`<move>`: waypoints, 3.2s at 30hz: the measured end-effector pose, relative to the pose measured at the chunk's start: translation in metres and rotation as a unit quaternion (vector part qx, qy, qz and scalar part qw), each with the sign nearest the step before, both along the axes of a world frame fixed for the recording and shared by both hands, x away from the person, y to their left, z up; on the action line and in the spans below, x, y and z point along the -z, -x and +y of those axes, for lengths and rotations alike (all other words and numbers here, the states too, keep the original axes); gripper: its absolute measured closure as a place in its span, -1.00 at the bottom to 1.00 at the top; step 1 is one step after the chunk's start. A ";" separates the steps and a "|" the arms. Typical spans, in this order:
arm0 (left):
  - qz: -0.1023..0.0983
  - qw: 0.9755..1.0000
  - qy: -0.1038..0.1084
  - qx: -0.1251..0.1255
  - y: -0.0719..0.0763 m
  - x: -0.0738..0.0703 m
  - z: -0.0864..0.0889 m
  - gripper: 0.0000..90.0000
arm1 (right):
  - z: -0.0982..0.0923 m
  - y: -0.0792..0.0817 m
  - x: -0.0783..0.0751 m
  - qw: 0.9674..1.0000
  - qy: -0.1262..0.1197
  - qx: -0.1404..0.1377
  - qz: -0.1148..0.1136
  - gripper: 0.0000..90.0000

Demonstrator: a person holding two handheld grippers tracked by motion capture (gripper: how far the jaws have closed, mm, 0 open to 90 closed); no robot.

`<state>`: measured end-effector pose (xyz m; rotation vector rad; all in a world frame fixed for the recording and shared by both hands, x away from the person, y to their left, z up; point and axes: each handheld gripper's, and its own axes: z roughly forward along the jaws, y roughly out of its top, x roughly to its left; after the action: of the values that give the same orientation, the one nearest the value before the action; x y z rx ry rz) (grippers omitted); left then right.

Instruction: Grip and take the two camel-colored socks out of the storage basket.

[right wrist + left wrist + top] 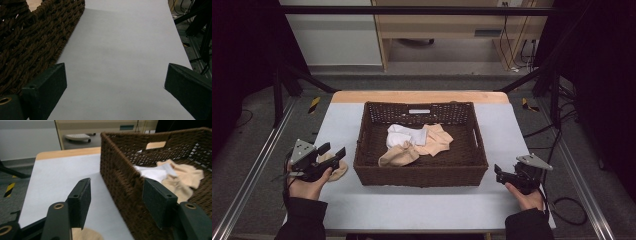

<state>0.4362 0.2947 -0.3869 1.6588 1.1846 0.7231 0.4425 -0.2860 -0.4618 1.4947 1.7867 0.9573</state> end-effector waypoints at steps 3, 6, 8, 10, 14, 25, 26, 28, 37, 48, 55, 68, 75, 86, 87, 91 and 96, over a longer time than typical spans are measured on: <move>-0.011 1.000 0.004 0.012 0.002 -0.008 -0.009 -0.10 | -0.001 0.000 0.000 1.000 0.000 0.000 0.000 -0.90; -0.020 0.999 0.000 0.028 0.000 -0.014 -0.020 -0.10 | -0.001 0.000 0.000 1.000 0.001 0.001 0.000 -0.90; -0.022 0.999 -0.003 0.036 -0.001 -0.017 -0.027 -0.10 | -0.001 0.000 0.000 1.000 0.000 0.002 -0.001 -0.90; -0.024 0.999 -0.006 0.044 -0.004 -0.021 -0.034 -0.09 | -0.001 0.000 0.000 1.000 0.001 0.001 0.000 -0.90; -0.036 0.998 -0.005 0.059 -0.008 -0.029 -0.047 -0.07 | 0.000 0.000 0.001 1.000 0.002 0.001 0.004 -0.90; -0.050 0.994 -0.012 0.099 -0.033 -0.054 -0.097 -0.08 | -0.001 0.000 0.002 1.000 0.002 0.004 0.006 -0.90; -0.049 0.993 -0.011 0.102 -0.036 -0.056 -0.101 -0.08 | -0.001 0.000 0.002 1.000 0.002 0.004 0.005 -0.90; -0.051 0.993 -0.013 0.106 -0.041 -0.058 -0.109 -0.08 | -0.001 0.000 0.001 1.000 0.000 0.005 0.004 -0.90; -0.022 0.993 -0.010 0.113 -0.068 -0.050 -0.134 -0.11 | -0.001 0.000 0.001 1.000 0.001 0.006 0.004 -0.90; 0.008 0.992 -0.045 0.118 -0.094 -0.023 -0.157 -0.05 | -0.001 -0.001 0.001 1.000 0.004 0.006 0.002 -0.90; 0.033 0.989 -0.071 0.126 -0.101 -0.004 -0.169 -0.04 | -0.001 -0.001 0.001 1.000 0.003 0.006 0.002 -0.91; 0.087 0.985 -0.099 0.116 -0.108 0.029 -0.168 -0.13 | -0.001 -0.002 0.002 1.000 0.004 0.006 0.005 -0.91; 0.104 0.979 -0.119 0.131 -0.106 0.034 -0.174 -0.18 | -0.001 -0.002 0.002 1.000 0.004 0.005 0.007 -0.91; 0.132 0.970 -0.147 0.141 -0.107 0.042 -0.180 -0.31 | -0.001 -0.002 0.002 1.000 0.003 0.006 0.007 -0.91; 0.137 0.969 -0.152 0.142 -0.107 0.043 -0.180 -0.32 | -0.001 -0.002 0.002 1.000 0.003 0.005 0.007 -0.91; 0.147 0.964 -0.168 0.142 -0.107 0.046 -0.181 -0.29 | -0.001 -0.002 0.002 1.000 0.003 0.005 0.007 -0.91; 0.167 0.961 -0.164 0.145 -0.108 0.048 -0.180 0.08 | -0.001 -0.002 0.002 1.000 0.002 0.005 0.008 -0.91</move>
<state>0.5444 0.1148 -0.4344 2.2451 1.0516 0.4822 0.4447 -0.2873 -0.4640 1.5116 1.7895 0.9377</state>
